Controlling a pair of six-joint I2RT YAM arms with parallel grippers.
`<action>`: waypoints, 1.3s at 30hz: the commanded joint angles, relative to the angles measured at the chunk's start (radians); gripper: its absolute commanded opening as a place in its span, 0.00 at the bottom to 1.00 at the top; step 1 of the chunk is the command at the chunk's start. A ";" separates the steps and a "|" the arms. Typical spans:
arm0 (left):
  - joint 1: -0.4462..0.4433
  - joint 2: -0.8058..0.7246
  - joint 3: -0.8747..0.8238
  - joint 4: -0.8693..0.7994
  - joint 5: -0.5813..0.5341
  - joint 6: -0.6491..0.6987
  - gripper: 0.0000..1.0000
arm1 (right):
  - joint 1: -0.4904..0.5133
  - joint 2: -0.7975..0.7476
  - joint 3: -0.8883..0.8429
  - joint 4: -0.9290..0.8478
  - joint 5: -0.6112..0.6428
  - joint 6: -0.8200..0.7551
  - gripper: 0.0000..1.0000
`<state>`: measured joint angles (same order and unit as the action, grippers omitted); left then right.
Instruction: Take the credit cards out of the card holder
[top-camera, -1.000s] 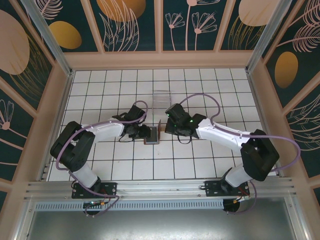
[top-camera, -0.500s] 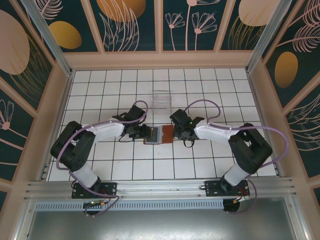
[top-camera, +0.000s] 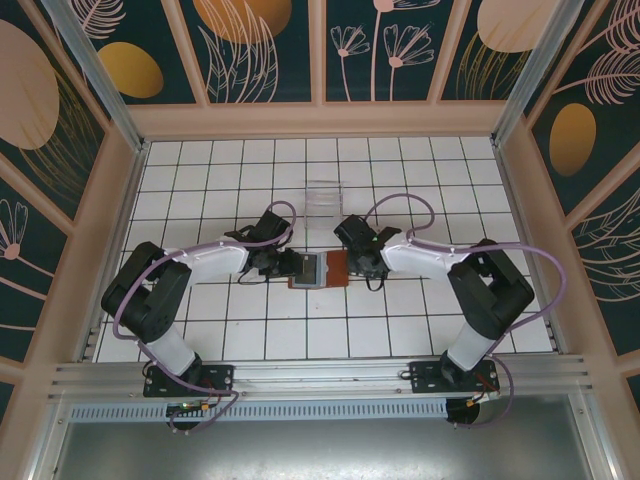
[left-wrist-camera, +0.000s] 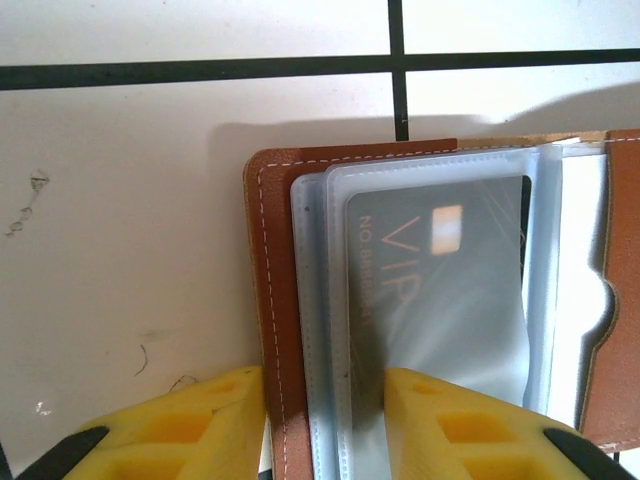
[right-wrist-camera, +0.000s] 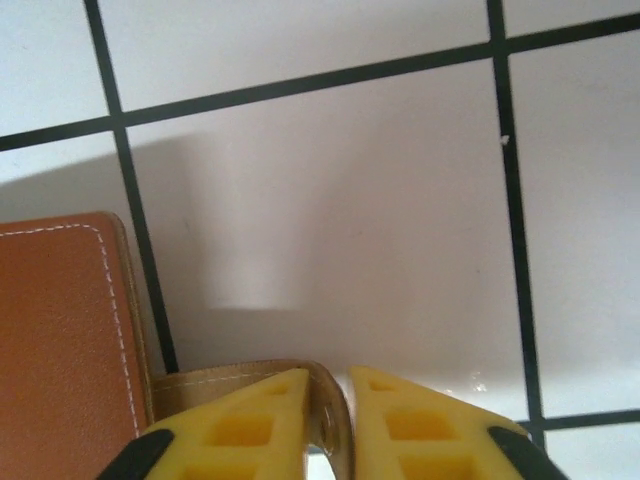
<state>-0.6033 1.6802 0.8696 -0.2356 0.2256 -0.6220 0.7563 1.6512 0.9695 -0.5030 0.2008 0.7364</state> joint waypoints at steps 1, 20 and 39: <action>-0.003 0.028 -0.009 -0.040 -0.014 -0.004 0.37 | 0.005 -0.063 0.069 -0.111 0.040 -0.015 0.24; -0.003 0.028 0.001 -0.053 -0.023 0.005 0.38 | 0.040 -0.052 0.162 0.127 -0.387 -0.013 0.24; -0.003 0.046 -0.011 -0.074 -0.042 0.005 0.37 | 0.016 0.118 0.031 0.344 -0.511 0.025 0.16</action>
<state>-0.6033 1.6917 0.8780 -0.2359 0.2279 -0.6216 0.7841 1.7447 1.0233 -0.1944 -0.2970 0.7494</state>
